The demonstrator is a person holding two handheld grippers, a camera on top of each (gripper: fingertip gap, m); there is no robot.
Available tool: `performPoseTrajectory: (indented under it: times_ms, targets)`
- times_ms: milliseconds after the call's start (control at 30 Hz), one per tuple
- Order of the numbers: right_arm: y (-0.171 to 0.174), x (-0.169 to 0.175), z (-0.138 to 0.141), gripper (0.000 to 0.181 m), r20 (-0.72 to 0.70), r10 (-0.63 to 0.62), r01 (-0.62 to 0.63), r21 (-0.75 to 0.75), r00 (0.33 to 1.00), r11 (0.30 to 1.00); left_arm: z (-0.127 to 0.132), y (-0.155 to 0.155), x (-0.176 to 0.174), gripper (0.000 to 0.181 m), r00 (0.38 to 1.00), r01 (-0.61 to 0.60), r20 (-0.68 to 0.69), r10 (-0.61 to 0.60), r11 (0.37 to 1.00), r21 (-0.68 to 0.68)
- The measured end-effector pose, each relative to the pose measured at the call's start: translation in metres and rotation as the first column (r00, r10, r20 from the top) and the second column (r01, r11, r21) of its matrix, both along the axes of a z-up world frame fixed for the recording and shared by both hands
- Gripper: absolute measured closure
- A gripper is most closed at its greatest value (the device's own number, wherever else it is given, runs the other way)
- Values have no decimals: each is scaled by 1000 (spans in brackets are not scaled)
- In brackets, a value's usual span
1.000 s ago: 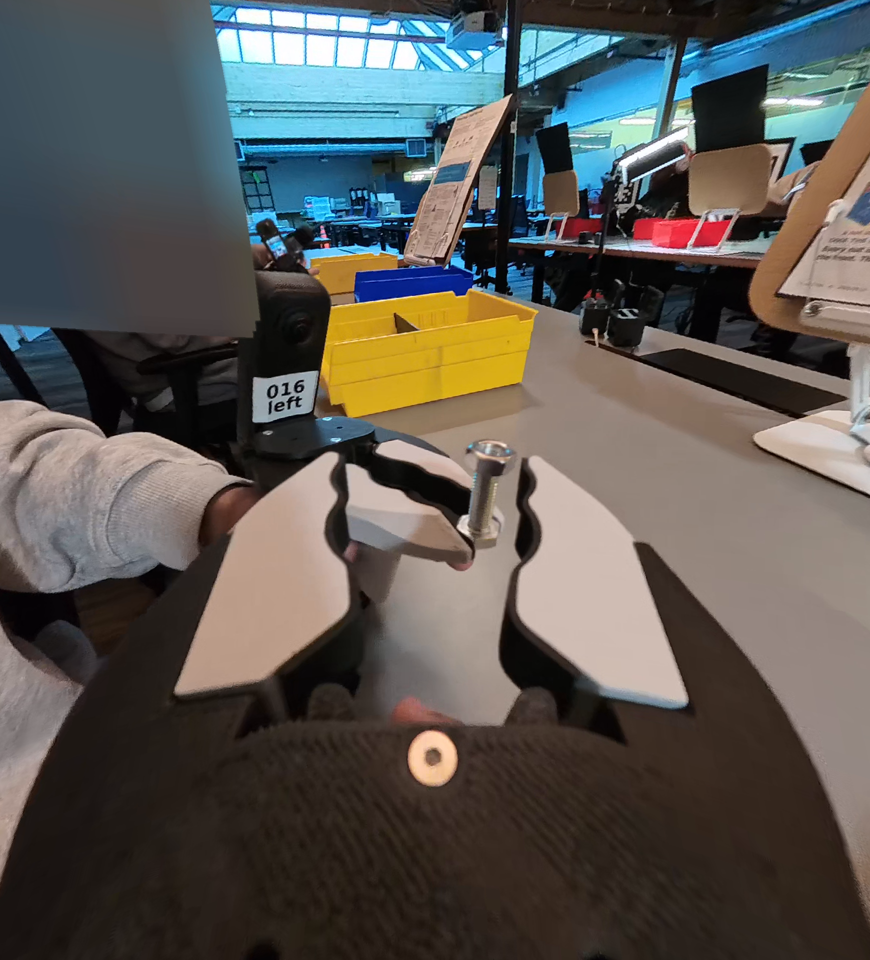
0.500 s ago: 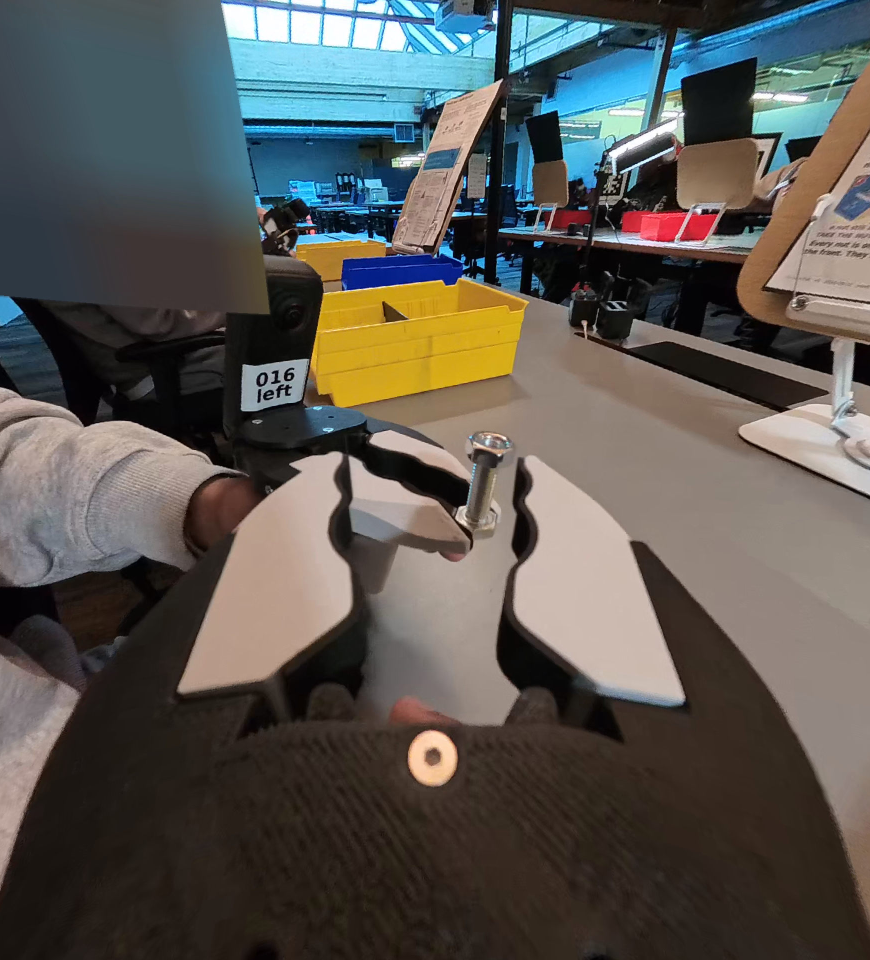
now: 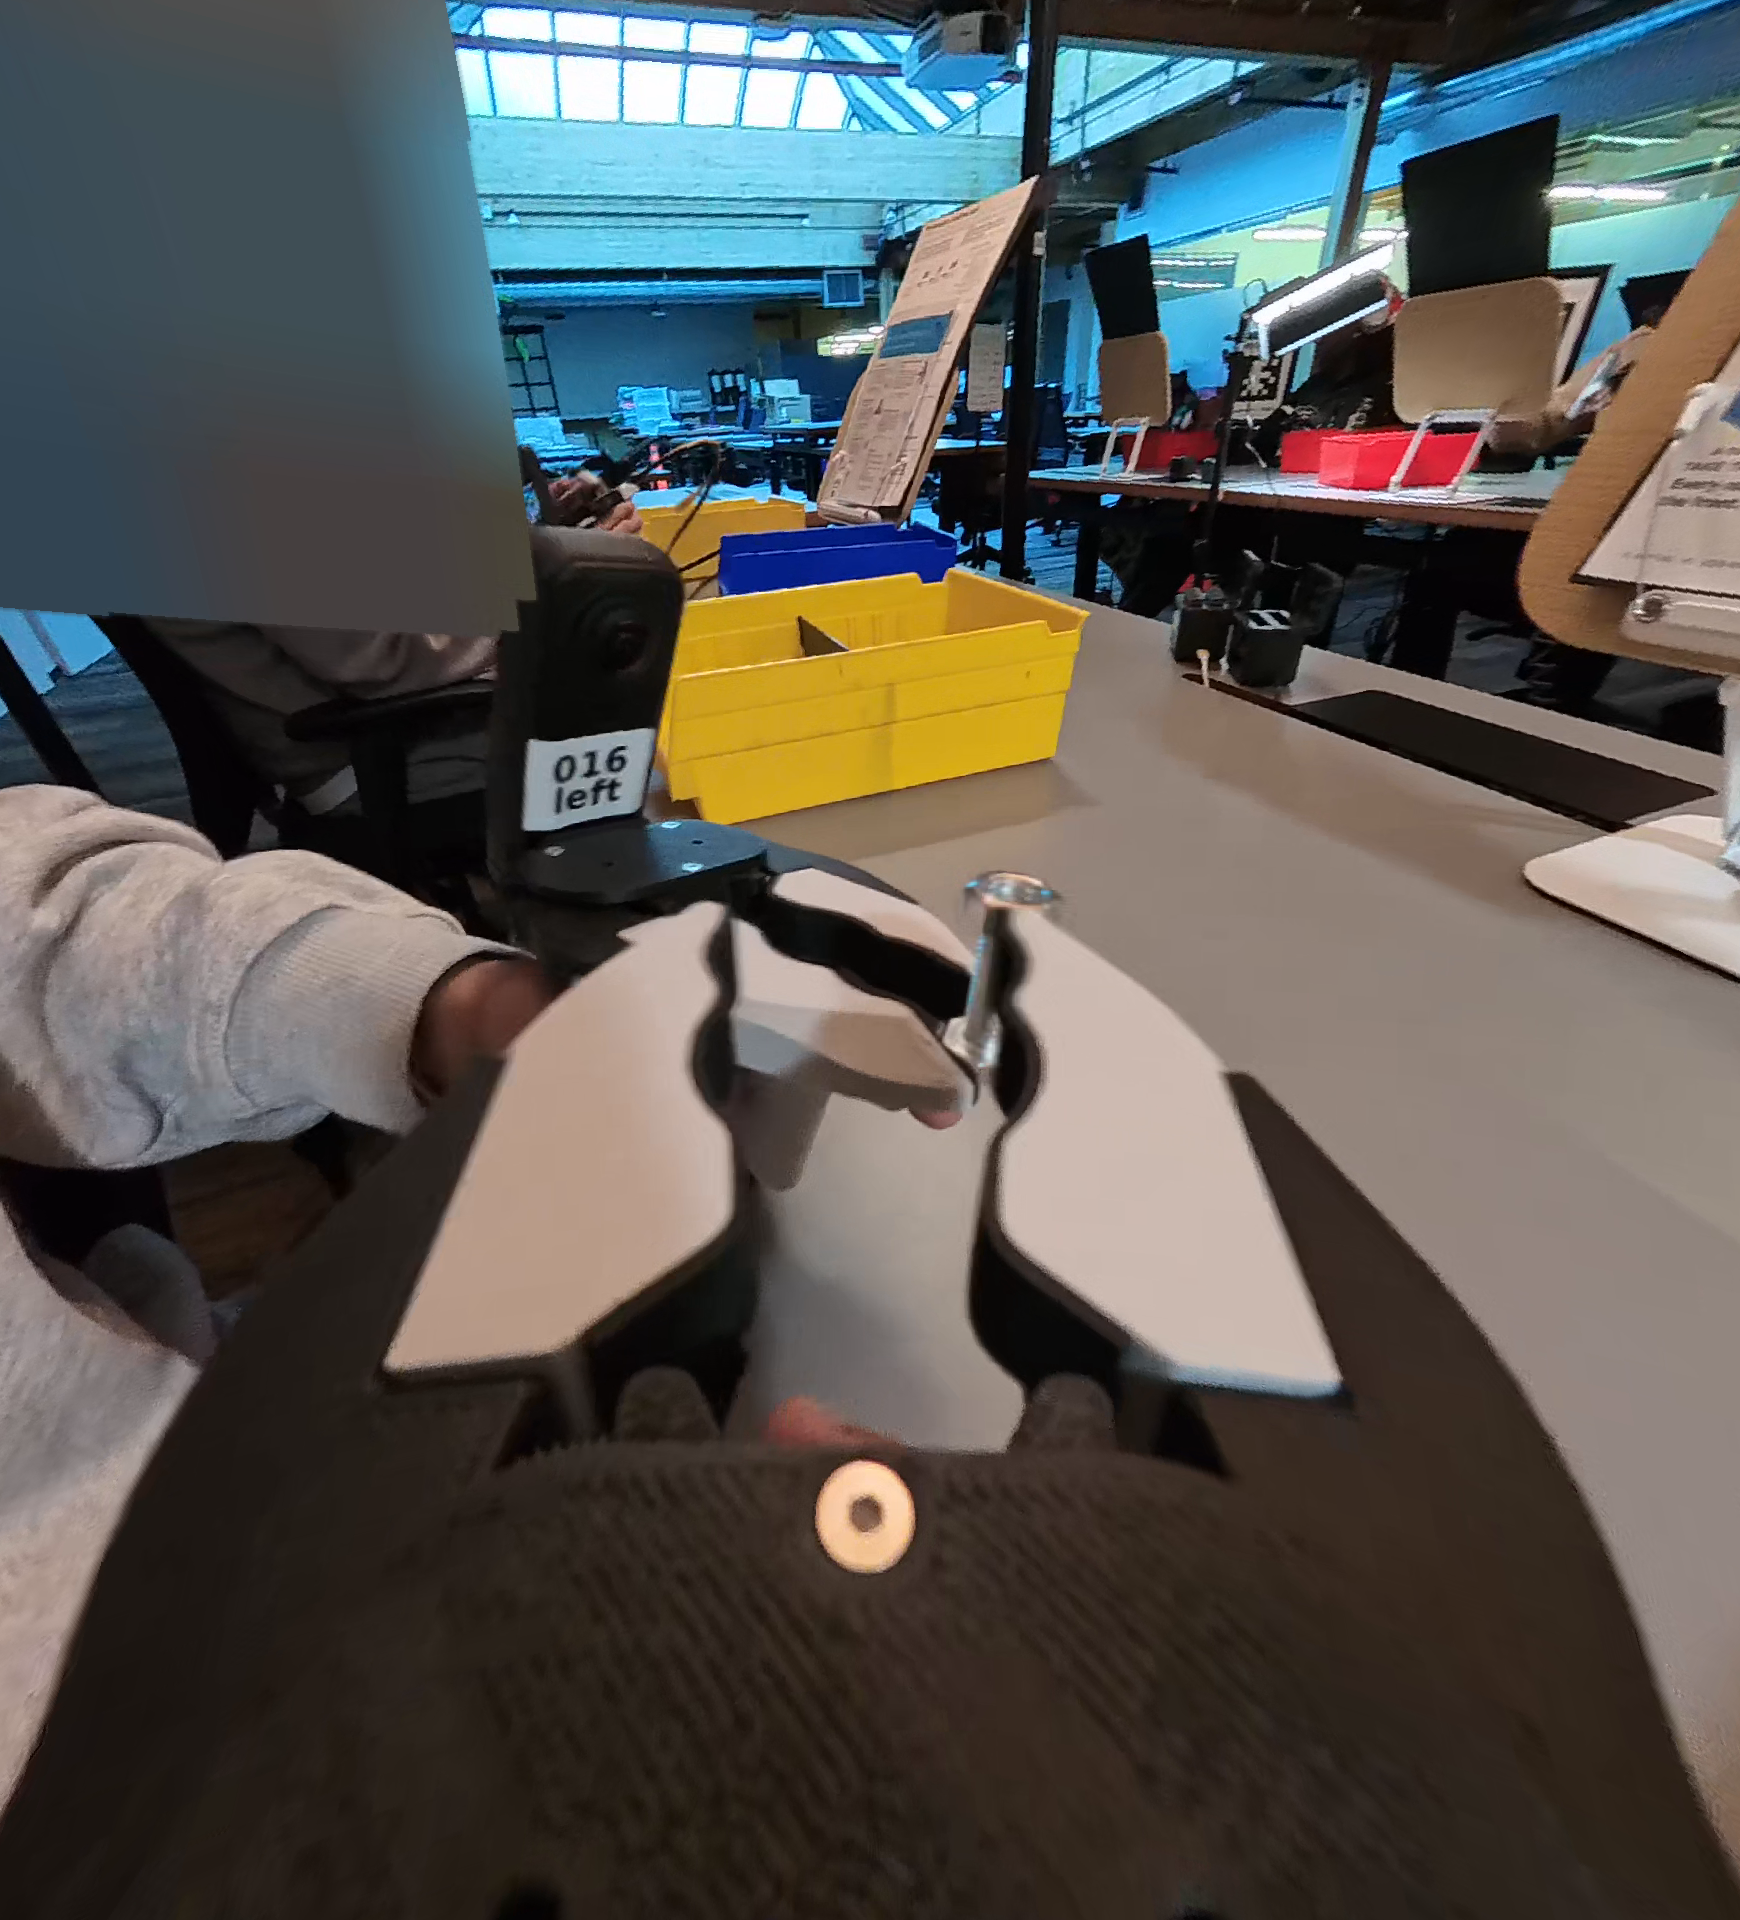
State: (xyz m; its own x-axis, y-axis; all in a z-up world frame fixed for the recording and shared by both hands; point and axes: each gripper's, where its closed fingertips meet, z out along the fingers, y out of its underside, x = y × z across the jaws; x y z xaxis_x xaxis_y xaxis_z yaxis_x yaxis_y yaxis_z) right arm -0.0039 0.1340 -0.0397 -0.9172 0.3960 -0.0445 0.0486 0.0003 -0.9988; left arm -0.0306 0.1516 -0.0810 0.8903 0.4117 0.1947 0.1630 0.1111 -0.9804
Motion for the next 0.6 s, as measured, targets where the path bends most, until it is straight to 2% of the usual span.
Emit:
performPoseTrajectory:
  times_ms: [33, 233, 367, 467, 567, 600]
  targets:
    - [0, 3, 1, 151, -9, 14, -14, 8, 1000, 1000, 0, 0, 0, 162, 1000, -1, 1, 1, 1000, 0]
    - [9, -7, 11, 129, -37, -70, 68, -50, 997, 996, 0, 2, 2, 163, 1000, 7, -10, -7, 1000, -9]
    - [3, -8, 5, 112, -3, -47, 47, -53, 999, 997, 0, 2, 1, 163, 1000, 8, -3, -8, 1000, -6]
    - [-2, -2, 0, 118, -1, -15, 15, -34, 1000, 999, -1, 0, -1, 162, 1000, 2, 7, -2, 1000, -1]
    - [-1, 2, 0, 146, -19, 2, -3, -13, 1000, 1000, -1, 0, -1, 163, 1000, 1, 6, -1, 1000, -2]
    - [0, 2, 1, 148, -17, 0, 0, -14, 1000, 1000, -1, 0, 0, 162, 1000, 2, 3, -2, 1000, -4]
